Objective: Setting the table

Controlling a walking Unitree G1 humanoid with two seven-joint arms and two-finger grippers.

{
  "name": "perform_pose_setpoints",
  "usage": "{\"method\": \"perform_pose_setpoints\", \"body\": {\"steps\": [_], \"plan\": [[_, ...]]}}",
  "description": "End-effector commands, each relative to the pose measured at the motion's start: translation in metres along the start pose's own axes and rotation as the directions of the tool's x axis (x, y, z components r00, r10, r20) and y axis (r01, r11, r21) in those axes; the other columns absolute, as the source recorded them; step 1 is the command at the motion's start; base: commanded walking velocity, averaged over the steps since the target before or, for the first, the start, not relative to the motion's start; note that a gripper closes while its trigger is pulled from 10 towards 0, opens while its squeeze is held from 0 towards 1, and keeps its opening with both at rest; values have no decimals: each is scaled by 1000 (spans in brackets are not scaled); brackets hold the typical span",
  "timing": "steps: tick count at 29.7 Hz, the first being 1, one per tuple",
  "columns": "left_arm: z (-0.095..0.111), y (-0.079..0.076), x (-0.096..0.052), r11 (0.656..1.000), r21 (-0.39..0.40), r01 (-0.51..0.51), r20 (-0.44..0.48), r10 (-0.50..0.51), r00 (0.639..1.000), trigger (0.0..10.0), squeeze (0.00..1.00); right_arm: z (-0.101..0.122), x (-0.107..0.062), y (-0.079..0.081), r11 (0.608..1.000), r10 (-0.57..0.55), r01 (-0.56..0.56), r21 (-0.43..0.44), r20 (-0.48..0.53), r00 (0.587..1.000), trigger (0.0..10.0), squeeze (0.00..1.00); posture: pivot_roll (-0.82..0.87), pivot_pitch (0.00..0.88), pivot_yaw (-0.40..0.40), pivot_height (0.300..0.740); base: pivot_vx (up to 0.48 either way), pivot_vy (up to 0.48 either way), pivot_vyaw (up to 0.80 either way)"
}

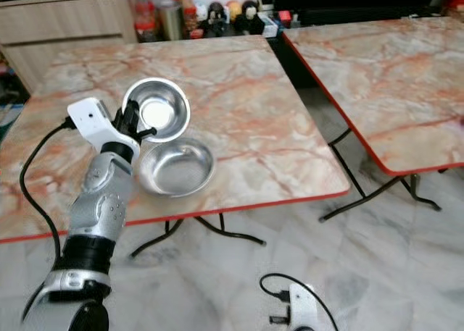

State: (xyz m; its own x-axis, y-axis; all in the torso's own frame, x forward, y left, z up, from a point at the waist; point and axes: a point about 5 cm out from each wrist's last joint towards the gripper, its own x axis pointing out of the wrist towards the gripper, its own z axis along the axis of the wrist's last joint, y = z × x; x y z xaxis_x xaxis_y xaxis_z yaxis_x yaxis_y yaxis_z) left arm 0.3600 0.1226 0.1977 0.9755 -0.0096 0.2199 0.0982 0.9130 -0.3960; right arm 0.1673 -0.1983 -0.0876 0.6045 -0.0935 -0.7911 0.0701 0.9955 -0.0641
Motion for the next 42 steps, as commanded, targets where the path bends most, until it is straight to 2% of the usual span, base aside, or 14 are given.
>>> {"method": "perform_pose_setpoints", "body": {"steps": [1,4,5,9,12,14,18,22,26,30,34,38,42], "plan": [[10,9,1,1000,20,-10,17,10,1000,10000,0,4,1,9,1000,21,-21,-2,10,1000,10000,0,3,61,-15,740,262,0,0],[6,10,1,999,31,-11,-7,11,1000,10000,0,4,1,9,1000,23,-23,-4,8,1000,10000,0,4,60,-16,740,175,0,0],[0,11,-1,999,37,-16,-46,18,999,10000,0,3,1,9,1000,24,-24,-8,5,1000,10000,0,5,60,-16,740,0,0,0],[-6,12,-3,1000,20,-19,-89,20,996,10000,0,3,1,9,1000,25,-25,-10,2,1000,10000,0,4,62,-15,740,0,0,0],[-22,10,-9,1000,15,21,-198,-17,980,10000,0,2,1,9,1000,25,-25,-15,-4,1000,10000,0,5,62,-16,740,0,0,0],[-29,6,-14,999,-31,39,-255,-46,966,10000,0,2,1,9,1000,26,-26,-14,-4,1000,10000,0,5,62,-14,740,0,0,0],[-31,4,-16,999,10,52,-276,-48,960,10000,0,2,1,10,999,28,-28,-16,-4,1000,10000,0,6,63,-15,740,0,0,0],[-29,6,-13,1000,-1,-25,-289,23,957,10000,0,1,1,10,999,30,-31,-25,-8,1000,10000,0,8,63,-13,740,0,0,0],[-28,-2,-13,1000,-18,-13,-299,8,954,10000,0,1,1,11,999,35,-35,-28,-6,999,10000,0,10,61,-15,740,0,0,0],[-35,-3,-14,996,-39,-84,-367,64,928,10000,0,1,1,12,999,35,-35,-27,-7,999,10000,0,6,61,-10,740,0,0,0],[-38,-6,-14,994,-55,-98,-383,69,921,10000,0,2,1,13,999,38,-38,-27,-5,999,10000,0,6,61,-10,740,0,0,0],[-38,-9,-11,987,-69,-147,-375,111,920,10000,0,1,1,14,999,43,-43,-29,-8,999,10000,0,8,63,-9,740,0,0,0],[-25,-13,-4,982,-102,-159,-295,122,948,10000,0,0,1,15,999,45,-45,-29,-10,999,10000,0,4,61,-5,740,0,0,0]]}}
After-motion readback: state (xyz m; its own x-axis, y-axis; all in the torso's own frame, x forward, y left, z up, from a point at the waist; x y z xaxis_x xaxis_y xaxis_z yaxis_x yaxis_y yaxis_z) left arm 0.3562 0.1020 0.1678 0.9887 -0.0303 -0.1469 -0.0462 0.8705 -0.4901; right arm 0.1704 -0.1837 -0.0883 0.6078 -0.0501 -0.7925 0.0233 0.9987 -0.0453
